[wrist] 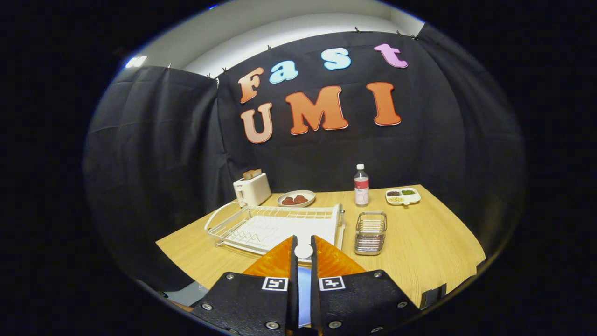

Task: Take the plate from the dish rack, then take the spoon from the basket and place it into the plate.

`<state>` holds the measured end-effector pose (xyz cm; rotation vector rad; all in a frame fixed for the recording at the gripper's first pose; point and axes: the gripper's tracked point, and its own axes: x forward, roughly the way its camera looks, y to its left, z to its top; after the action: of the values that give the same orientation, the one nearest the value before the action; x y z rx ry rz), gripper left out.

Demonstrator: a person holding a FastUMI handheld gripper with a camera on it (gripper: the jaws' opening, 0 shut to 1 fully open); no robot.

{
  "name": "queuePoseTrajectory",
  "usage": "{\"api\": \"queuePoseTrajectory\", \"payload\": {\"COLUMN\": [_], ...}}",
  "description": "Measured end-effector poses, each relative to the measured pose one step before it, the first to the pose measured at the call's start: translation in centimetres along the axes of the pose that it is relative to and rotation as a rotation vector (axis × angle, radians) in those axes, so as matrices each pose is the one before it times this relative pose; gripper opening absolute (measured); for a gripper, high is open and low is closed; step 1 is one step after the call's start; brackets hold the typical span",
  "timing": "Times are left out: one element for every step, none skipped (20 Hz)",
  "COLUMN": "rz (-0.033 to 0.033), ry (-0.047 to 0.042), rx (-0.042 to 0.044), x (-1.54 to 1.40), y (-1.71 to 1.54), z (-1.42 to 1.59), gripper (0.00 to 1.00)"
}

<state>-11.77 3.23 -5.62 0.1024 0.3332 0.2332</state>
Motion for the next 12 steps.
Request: {"api": "queuePoseTrajectory", "payload": {"rz": [0.01084, 0.00718, 0.00691, 0.01415, 0.01155, 0.00664, 0.00462, 0.00713, 0.00722, 0.01147, 0.00852, 0.01034], "ry": [0.01335, 0.01024, 0.01612, 0.02477, 0.02341, 0.01276, 0.01188, 0.01079, 0.01006, 0.00903, 0.00547, 0.00240], "rx": [-0.00290, -0.00290, -0.00153, 0.00023, 0.00205, -0.00401, -0.00593, -0.00661, -0.00366, -0.00464, -0.00062, -0.00369], "x": [-0.063, 0.125, 0.096, 0.074, 0.157, 0.267, 0.156, 0.190, -0.181, -0.114, 0.166, 0.068], "y": [0.251, 0.242, 0.195, 0.425, 0.367, 0.128, 0.162, 0.208, 0.279, 0.301, 0.150, 0.137], "z": [-0.811, -0.608, -0.711, -0.877, -0.826, -0.507, -0.524, -0.553, -0.429, -0.466, -0.340, -0.207], "gripper": [0.10, 0.10, 0.10, 0.10, 0.10, 0.10, 0.10, 0.10, 0.10, 0.10, 0.10, 0.10]}}
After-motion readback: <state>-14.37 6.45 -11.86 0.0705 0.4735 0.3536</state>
